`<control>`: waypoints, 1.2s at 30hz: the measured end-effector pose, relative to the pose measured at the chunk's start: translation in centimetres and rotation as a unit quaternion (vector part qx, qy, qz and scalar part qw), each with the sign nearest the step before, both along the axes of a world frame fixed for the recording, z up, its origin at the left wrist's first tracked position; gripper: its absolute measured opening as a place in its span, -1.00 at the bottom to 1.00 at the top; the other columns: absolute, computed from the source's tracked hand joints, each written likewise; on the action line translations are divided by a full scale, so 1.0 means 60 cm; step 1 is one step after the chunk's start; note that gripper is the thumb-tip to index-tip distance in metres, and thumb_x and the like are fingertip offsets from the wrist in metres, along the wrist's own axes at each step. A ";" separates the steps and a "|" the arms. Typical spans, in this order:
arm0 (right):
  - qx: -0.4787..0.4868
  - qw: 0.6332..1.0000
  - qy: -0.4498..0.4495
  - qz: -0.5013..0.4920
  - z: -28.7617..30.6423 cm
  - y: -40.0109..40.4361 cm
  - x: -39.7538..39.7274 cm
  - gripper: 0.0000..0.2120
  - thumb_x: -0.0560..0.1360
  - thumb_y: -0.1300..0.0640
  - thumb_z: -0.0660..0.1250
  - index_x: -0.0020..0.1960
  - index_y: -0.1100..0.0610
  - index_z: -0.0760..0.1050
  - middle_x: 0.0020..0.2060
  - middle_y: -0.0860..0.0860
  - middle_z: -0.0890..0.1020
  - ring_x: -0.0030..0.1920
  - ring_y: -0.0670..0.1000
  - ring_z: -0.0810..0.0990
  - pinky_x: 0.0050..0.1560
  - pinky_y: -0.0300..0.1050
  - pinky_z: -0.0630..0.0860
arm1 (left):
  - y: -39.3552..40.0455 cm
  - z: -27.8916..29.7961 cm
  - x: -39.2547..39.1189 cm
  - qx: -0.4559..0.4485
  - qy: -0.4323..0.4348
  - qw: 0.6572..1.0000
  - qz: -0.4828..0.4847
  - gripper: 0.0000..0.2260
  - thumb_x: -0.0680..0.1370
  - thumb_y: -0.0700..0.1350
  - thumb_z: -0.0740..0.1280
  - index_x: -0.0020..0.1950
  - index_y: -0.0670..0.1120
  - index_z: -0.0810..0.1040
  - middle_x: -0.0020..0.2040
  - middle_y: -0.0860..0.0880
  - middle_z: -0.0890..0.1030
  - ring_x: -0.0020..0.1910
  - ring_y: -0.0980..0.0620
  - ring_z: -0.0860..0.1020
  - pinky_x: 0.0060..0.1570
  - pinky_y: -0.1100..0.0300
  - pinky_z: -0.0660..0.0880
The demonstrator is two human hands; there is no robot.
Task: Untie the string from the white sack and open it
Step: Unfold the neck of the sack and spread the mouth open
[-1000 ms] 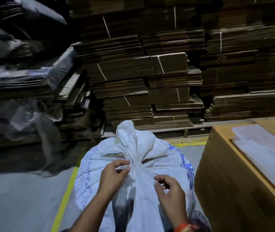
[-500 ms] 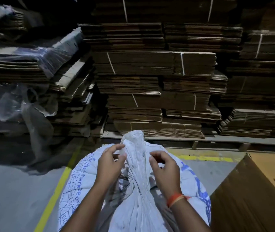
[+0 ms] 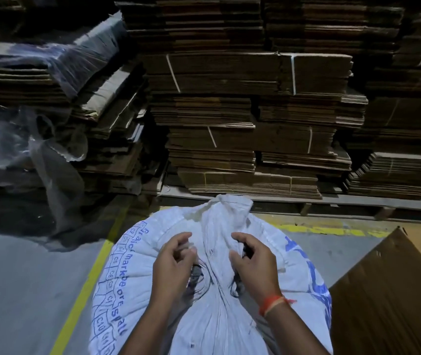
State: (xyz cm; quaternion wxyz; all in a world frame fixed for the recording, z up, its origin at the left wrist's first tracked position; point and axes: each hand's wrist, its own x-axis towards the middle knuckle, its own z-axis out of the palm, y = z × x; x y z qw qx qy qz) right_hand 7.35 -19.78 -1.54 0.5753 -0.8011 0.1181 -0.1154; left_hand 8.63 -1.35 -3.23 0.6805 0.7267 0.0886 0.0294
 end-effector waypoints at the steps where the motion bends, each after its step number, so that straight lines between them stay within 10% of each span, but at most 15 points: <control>1: 0.009 1.000 -0.011 -0.001 0.000 -0.002 -0.018 -0.63 0.49 0.35 0.44 0.12 -0.08 0.66 -0.35 -0.09 0.52 -0.40 -0.15 0.41 -0.28 -0.39 0.42 | 0.001 0.012 -0.001 -0.016 0.001 1.000 0.006 -0.75 0.61 -0.13 0.42 0.22 0.19 0.64 0.13 0.01 0.69 0.03 -0.05 0.69 0.05 -0.09 0.66; 14: -0.167 0.981 -0.086 0.053 0.001 0.007 -0.124 -0.54 0.43 0.40 0.45 -0.01 -0.20 0.65 -0.13 -0.18 0.64 -0.05 -0.22 0.60 -0.16 -0.56 0.43 | -0.028 0.184 0.030 0.152 0.006 0.977 -0.148 -0.66 0.66 0.26 0.21 0.41 0.27 0.48 -0.06 0.21 0.66 -0.17 0.19 0.66 -0.22 0.16 0.58; 22: -0.204 0.976 -0.060 0.054 -0.022 -0.013 -0.138 -0.61 0.43 0.30 0.46 0.02 -0.19 0.63 -0.17 -0.29 0.57 -0.07 -0.21 0.57 -0.10 -0.37 0.48 | -0.033 0.183 0.058 0.206 0.046 0.954 -0.213 -0.82 0.50 -0.18 0.40 -0.03 0.08 0.70 -0.35 -0.04 0.63 -0.40 0.00 0.56 -0.32 0.16 0.51; 29: -0.181 0.982 -0.049 0.035 -0.034 -0.027 -0.162 -0.59 0.42 0.31 0.47 -0.02 -0.22 0.63 -0.14 -0.26 0.60 -0.09 -0.22 0.59 -0.20 -0.45 0.48 | -0.024 0.134 0.008 0.137 0.020 0.963 -0.229 -0.54 0.53 -0.36 0.25 0.13 0.17 0.67 0.22 0.03 0.65 -0.22 -0.09 0.52 -0.23 0.05 0.45; 36: -0.051 0.999 -0.008 0.000 -0.006 -0.045 -0.183 -0.64 0.39 0.45 0.34 -0.37 0.02 0.61 -0.23 -0.08 0.65 -0.23 0.03 0.68 -0.26 0.13 0.67 | -0.028 0.099 -0.060 0.161 0.004 0.975 -0.150 -0.72 0.56 -0.25 0.37 0.14 0.08 0.71 0.06 0.11 0.74 -0.52 0.27 0.45 -0.40 0.42 0.37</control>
